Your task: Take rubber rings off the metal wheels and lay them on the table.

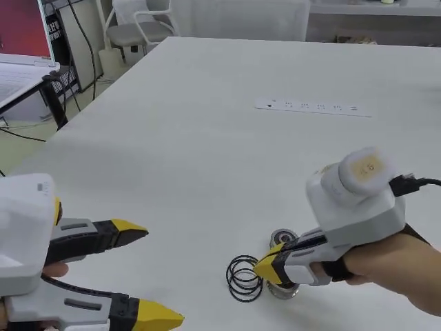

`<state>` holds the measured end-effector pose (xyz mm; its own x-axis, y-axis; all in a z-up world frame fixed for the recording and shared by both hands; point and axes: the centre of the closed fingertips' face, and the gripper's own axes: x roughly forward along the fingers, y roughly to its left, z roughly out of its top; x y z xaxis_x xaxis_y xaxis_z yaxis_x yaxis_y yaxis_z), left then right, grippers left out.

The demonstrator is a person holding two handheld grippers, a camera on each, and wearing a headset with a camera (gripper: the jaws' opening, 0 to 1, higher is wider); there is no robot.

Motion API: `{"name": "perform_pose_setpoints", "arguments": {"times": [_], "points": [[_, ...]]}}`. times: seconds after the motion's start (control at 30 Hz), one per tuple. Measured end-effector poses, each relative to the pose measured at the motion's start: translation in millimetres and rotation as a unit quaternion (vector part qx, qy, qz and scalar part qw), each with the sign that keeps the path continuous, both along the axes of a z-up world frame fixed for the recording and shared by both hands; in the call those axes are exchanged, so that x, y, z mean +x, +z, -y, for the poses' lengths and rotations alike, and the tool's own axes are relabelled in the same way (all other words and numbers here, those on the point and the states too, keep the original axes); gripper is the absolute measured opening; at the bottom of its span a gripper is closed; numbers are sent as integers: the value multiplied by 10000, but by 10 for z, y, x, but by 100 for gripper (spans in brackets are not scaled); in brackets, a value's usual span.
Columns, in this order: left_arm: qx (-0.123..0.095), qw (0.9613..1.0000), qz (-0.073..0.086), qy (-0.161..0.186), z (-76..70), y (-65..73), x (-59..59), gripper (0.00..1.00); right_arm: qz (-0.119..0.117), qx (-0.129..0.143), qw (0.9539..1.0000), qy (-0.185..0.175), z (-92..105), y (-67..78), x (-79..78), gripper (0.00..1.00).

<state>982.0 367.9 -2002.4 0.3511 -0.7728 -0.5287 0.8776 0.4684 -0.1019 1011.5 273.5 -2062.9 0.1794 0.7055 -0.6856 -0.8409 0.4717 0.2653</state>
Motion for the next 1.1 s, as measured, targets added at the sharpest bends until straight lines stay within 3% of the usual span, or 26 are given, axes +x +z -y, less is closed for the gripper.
{"name": "perform_pose_setpoints", "arguments": {"times": [0.4,0.83,1.1], "points": [[21,10000,-37,-19,5,-9,-17,70,316,-223,9992,77,48,20,53,1],[-35,10000,37,10,8,25,-4,70,532,82,9982,-262,121,317,185,2],[-99,9999,100,15,17,54,9,71,845,129,9956,-378,195,549,258,7]]}}
